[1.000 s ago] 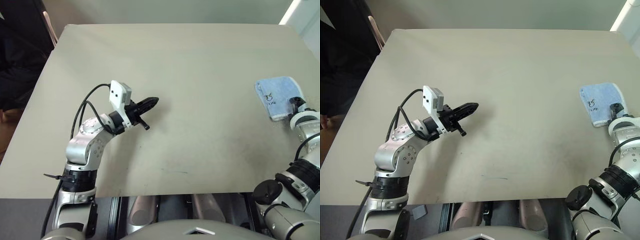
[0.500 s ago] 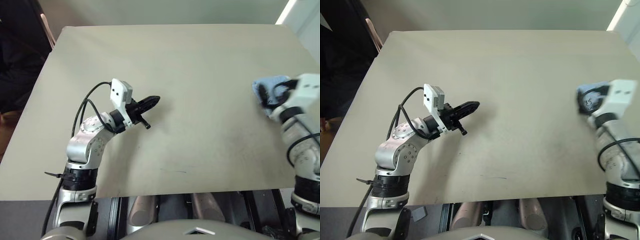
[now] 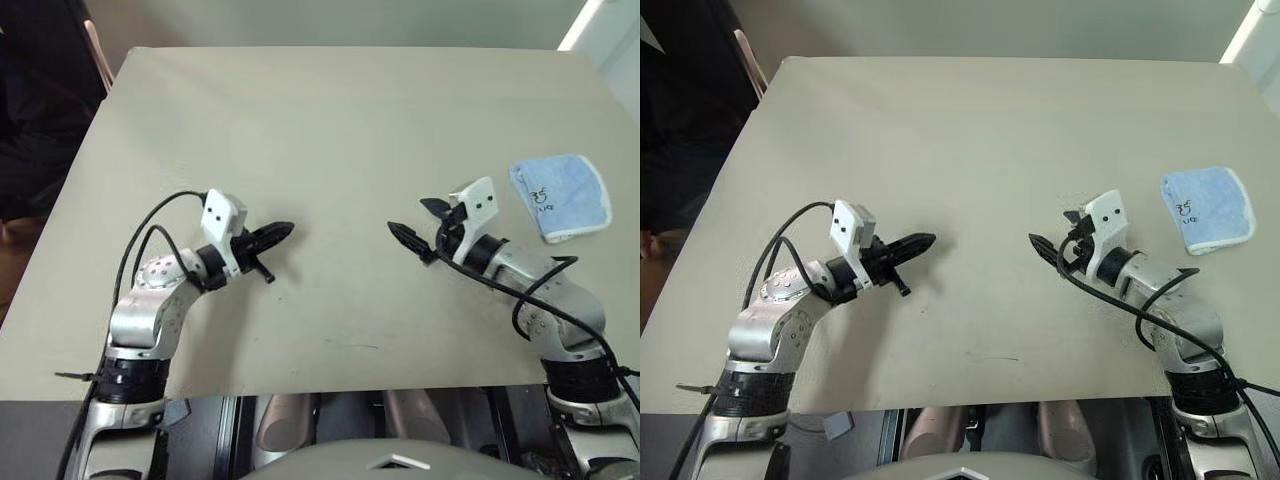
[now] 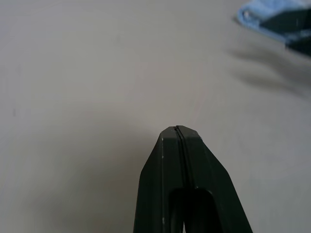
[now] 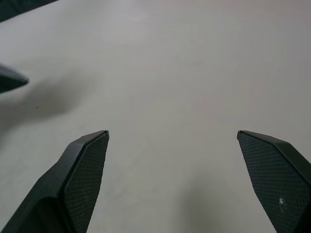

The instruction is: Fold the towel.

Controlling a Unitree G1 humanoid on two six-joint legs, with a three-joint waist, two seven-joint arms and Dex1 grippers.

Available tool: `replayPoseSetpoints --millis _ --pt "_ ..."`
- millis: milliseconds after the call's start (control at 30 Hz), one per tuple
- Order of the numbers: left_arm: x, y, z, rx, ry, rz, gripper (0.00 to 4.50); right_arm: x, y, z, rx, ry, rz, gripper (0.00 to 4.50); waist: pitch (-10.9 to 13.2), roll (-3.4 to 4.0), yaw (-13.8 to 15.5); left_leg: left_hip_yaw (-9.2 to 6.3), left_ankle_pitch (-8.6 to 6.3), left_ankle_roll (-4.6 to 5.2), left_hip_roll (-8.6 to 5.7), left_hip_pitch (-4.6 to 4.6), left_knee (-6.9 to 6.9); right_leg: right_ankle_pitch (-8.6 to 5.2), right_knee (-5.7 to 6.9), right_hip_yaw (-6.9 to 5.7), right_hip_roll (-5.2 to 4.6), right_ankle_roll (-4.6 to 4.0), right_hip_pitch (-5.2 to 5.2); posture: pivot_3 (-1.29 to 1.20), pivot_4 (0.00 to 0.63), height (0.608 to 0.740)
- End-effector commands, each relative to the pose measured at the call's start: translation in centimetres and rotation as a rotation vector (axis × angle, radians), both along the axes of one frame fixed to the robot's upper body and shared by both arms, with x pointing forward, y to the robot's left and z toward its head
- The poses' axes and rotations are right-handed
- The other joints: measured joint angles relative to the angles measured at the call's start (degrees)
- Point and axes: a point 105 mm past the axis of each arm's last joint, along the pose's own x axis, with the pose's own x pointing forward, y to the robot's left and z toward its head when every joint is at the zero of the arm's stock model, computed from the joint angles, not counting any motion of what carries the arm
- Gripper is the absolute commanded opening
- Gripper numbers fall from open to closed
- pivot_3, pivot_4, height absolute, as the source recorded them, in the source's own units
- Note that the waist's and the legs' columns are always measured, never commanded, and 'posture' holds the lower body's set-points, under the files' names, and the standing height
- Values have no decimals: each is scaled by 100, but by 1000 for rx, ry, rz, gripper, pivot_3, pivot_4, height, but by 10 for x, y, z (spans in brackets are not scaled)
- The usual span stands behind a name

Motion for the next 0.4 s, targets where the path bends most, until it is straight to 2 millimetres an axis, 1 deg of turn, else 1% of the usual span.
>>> replayPoseSetpoints --millis 33,133,233,400 --pt "-6 12 16 -13 -58 -11 0 3 9 10 -34 -85 40 4460 0 -1 5 -3 0 -1 2 0 0 -1 1 -2 1 -3 0 0 150 735" --pt "-10 10 15 -10 -59 -23 0 5 6 8 -36 -89 43 4460 0 0 20 -7 1 -1 1 0 0 2 0 -3 0 -8 2 0 150 735" --pt "-13 15 14 -7 -54 24 0 13 9 1 -50 -102 25 4460 -2 -3 11 -6 -3 -3 -1 0 2 6 -3 -2 -2 -15 2 0 150 735" --pt "-12 11 16 -1 -51 21 0 14 13 3 -28 -125 20 4460 -2 -3 6 -7 -4 -7 2 1 -1 7 1 -4 1 -23 -4 0 150 735"
